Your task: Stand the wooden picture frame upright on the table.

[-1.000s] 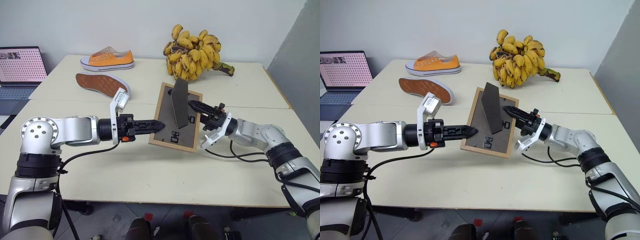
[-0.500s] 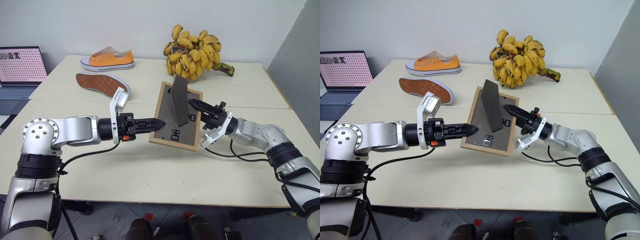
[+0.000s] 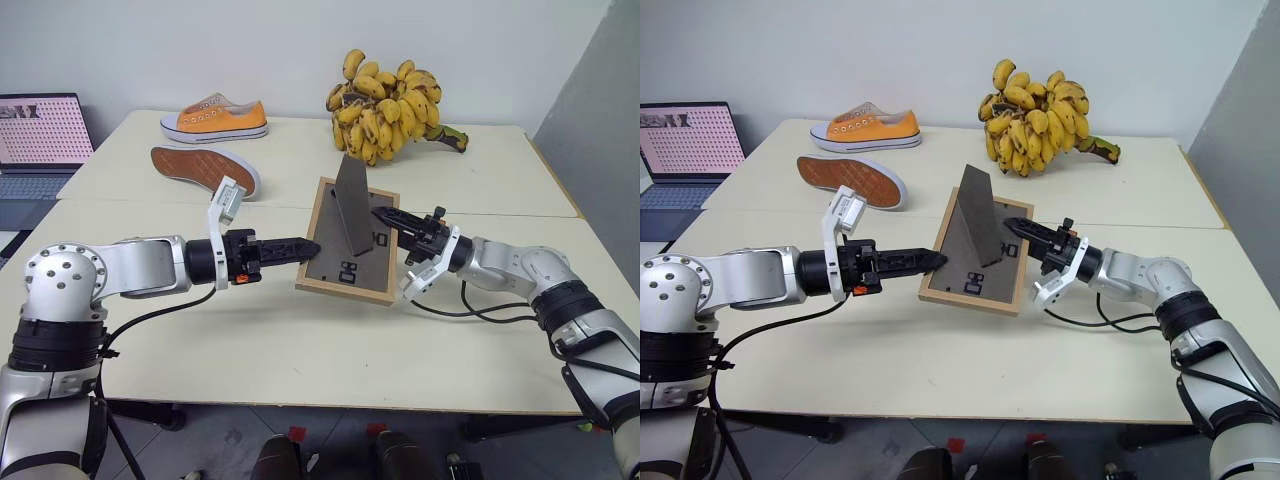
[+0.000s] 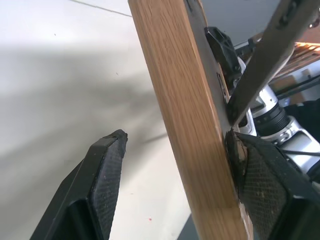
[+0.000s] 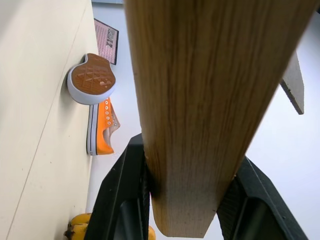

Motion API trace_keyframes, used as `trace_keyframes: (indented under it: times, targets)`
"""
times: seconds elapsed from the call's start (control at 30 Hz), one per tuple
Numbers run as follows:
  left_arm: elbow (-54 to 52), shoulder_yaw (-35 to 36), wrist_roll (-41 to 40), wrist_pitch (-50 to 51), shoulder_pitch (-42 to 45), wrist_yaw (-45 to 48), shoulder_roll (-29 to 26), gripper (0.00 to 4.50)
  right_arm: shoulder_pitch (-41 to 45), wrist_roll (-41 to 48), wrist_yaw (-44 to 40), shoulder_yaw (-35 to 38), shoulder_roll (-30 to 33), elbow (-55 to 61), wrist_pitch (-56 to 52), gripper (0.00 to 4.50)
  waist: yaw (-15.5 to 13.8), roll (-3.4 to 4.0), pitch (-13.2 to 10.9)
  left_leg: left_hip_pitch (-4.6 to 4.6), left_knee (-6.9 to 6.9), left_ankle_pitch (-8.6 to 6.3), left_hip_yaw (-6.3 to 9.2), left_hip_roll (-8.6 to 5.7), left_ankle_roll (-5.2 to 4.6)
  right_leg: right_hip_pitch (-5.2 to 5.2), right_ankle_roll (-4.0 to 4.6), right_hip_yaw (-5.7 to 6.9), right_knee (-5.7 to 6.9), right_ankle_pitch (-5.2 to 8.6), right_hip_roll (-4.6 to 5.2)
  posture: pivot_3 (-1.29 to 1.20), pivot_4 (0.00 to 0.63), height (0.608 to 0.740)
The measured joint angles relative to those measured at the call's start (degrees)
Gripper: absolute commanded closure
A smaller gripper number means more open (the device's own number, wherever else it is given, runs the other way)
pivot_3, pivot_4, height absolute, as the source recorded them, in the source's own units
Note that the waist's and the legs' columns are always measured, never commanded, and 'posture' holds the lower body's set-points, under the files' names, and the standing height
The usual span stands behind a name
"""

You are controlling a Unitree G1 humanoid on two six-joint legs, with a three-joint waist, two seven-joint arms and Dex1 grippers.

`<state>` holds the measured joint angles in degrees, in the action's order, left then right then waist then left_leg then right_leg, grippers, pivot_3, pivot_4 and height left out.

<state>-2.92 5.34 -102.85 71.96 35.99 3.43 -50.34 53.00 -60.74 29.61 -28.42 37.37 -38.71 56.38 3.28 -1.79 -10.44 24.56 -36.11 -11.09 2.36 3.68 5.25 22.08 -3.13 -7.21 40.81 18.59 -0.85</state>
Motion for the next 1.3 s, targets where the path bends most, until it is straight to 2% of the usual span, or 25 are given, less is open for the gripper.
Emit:
trace_keyframes:
  times: [0.07, 0.13, 0.2, 0.3, 0.37, 0.4, 0.47, 0.63, 0.8, 0.87, 1.07, 1.23, 1.3]
  targets:
    - [-5.30, 2.14, 6.44, -2.23, -2.70, 5.13, -2.43, 1.12, 0.91, 1.52, -2.24, -0.02, -1.04, -1.66, 1.06, 3.10, 0.25, -0.03, -0.01, 0.00, 0.03, 0.00, 0.00, 0.03, 0.00, 0.00, 0.02, 0.01, -0.06, 0.01, -0.01, 0.00, 0.150, 0.740]
    - [-12.72, 5.58, 14.71, -6.01, -7.08, 11.89, -6.09, 1.12, 1.46, 6.85, -7.43, 0.00, -2.59, -5.00, 2.56, 3.10, 0.68, -0.03, -0.01, 0.00, 0.08, 0.01, -0.02, 0.02, 0.02, -0.01, 0.04, 0.00, -0.06, 0.02, 0.00, 0.00, 0.150, 0.740]
    - [-19.60, 10.97, 21.58, -10.63, -12.85, 18.58, -8.53, 1.12, 1.37, 15.58, -15.48, 0.25, -4.09, -7.72, 3.50, 3.10, 1.09, -0.01, -0.02, 0.00, 0.10, 0.01, -0.01, 0.03, 0.03, -0.06, 0.09, 0.07, -0.09, 0.05, 0.04, 0.00, 0.150, 0.740]
    - [-26.76, 20.84, 27.09, -14.06, -25.24, 24.25, -8.50, 1.12, -1.31, 38.73, -34.60, 2.21, -7.67, -5.25, -1.46, 3.10, 1.60, 0.00, -0.03, -0.13, 0.12, 0.00, 0.12, 0.06, 0.01, -0.33, 0.17, 0.22, -0.11, 0.09, 0.08, 0.00, 0.150, 0.740]
    - [-29.68, 26.13, 28.83, -14.90, -31.89, 25.71, -7.17, 1.12, -3.96, 52.34, -46.46, 4.15, -9.84, -0.29, -10.37, 3.10, 1.66, 0.02, -0.04, -0.23, 0.12, 0.00, 0.36, 0.08, 0.00, -0.58, 0.23, 0.40, -0.18, 0.13, 0.07, 0.00, 0.150, 0.740]
    - [-32.70, 30.41, 31.09, -15.36, -38.16, 26.87, -6.18, 1.12, -6.10, 63.43, -55.52, 5.88, -11.80, 5.02, -21.17, 3.10, 1.64, 0.05, -0.06, -0.30, 0.13, -0.01, 0.45, 0.10, 0.00, -0.69, 0.26, 0.48, -0.21, 0.16, 0.07, 0.00, 0.150, 0.740]
    - [-35.79, 33.21, 33.76, -16.15, -44.06, 28.07, -4.95, 1.12, -7.99, 73.88, -64.15, 7.31, -12.85, 10.27, -33.47, 3.10, 1.35, 0.12, -0.10, -0.34, 0.14, -0.01, 0.55, 0.07, 0.00, -0.73, 0.28, 0.59, -0.16, 0.25, 0.08, 0.00, 0.150, 0.740]
    - [-42.07, 36.23, 38.62, -18.30, -52.37, 28.54, -2.00, 1.12, -10.33, 89.73, -78.24, 8.13, -14.48, 21.06, -60.69, 3.10, 0.13, 0.19, -0.15, -0.37, 0.15, -0.01, 0.59, 0.07, 0.01, -0.70, 0.33, 0.64, -0.04, 0.41, 0.04, 0.00, 0.150, 0.740]
    - [-43.59, 39.89, 38.58, -18.95, -54.21, 27.07, -0.99, 1.12, -10.93, 94.06, -82.06, 8.61, -17.74, 22.43, -74.65, 3.10, -0.05, 0.21, -0.16, -0.36, 0.20, -0.02, 0.56, 0.09, 0.01, -0.63, 0.32, 0.64, -0.06, 0.49, 0.01, 0.00, 0.150, 0.740]
    - [-43.82, 41.31, 38.38, -18.96, -55.45, 26.94, -0.96, 1.12, -11.09, 93.69, -82.74, 8.84, -18.78, 21.76, -77.12, 3.10, 0.01, 0.23, -0.18, -0.36, 0.23, -0.02, 0.52, 0.09, 0.01, -0.59, 0.30, 0.61, -0.08, 0.51, 0.01, 0.00, 0.150, 0.740]
    - [-44.60, 43.27, 36.62, -18.95, -56.74, 25.56, -0.97, 1.12, -12.22, 88.81, -83.34, 9.26, -22.03, 15.14, -76.95, 3.10, 0.03, 0.24, -0.19, -0.34, 0.28, -0.03, 0.49, 0.10, 0.02, -0.53, 0.30, 0.60, -0.10, 0.53, 0.00, 0.00, 0.150, 0.740]
    - [-44.83, 40.47, 35.16, -20.08, -51.78, 19.53, -0.97, 1.12, -13.13, 85.48, -83.66, 11.00, -24.56, 10.79, -73.81, 3.10, 0.08, 0.22, -0.19, -0.37, 0.28, -0.02, 0.48, 0.11, 0.03, -0.57, 0.27, 0.58, -0.11, 0.54, -0.03, 0.00, 0.150, 0.740]
    - [-45.09, 37.73, 35.00, -20.30, -50.62, 18.13, -0.97, 1.10, -13.16, 84.57, -83.80, 11.60, -25.17, 10.20, -73.17, 2.52, 0.16, 0.23, -0.19, -0.40, 0.29, -0.03, 0.46, 0.11, 0.03, -0.58, 0.27, 0.56, -0.11, 0.54, -0.03, 0.00, 0.150, 0.740]
